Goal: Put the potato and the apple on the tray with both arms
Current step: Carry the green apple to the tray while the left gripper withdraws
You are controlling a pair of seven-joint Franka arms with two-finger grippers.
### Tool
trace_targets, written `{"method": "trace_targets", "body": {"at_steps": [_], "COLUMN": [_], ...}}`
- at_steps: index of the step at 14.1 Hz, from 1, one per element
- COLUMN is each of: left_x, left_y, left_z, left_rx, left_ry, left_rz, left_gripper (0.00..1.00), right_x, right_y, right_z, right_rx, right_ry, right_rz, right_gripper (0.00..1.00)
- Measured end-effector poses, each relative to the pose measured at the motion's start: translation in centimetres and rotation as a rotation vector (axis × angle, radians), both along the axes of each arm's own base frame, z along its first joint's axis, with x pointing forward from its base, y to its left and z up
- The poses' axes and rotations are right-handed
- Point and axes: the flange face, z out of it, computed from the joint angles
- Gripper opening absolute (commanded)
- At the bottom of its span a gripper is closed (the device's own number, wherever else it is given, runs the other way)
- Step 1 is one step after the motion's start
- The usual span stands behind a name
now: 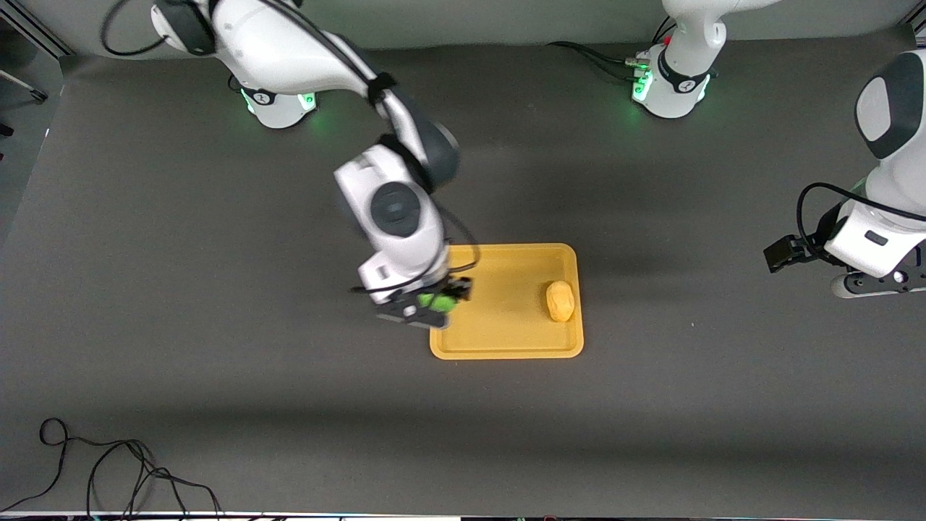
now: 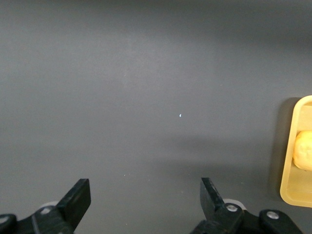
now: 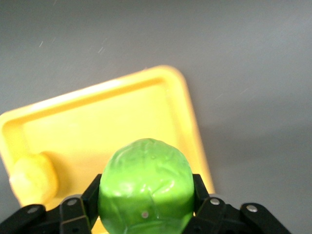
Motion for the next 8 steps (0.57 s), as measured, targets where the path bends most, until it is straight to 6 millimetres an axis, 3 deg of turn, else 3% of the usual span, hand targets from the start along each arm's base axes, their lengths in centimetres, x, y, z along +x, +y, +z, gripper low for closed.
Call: {"method": "trace_targets", "body": {"at_steps": [2, 5, 8], "left_x": [-0.1, -0.4, -0.8], "left_y": [1.1, 3.7, 4.2], "left_z": [-0.3, -0.1, 0.5], "left_rx": [-0.015, -0.063, -0.077], "left_ry": [0.006, 0.034, 0.065], "left_rz": [0.026, 0.052, 0.049], "left_gripper": [0.99, 0.99, 0.99], "right_x": [-1.0, -0.7, -1.5], "right_y": [3.3, 4.6, 6.0], "right_z": [-2.8, -6.7, -10.6], "right_rx": [-0.002, 0.021, 0.035], "right_ry": [-0.016, -0.048, -0.073], "right_rz": [-0.034, -0.061, -0.045], "right_gripper": [0.38, 0.38, 0.38]}}
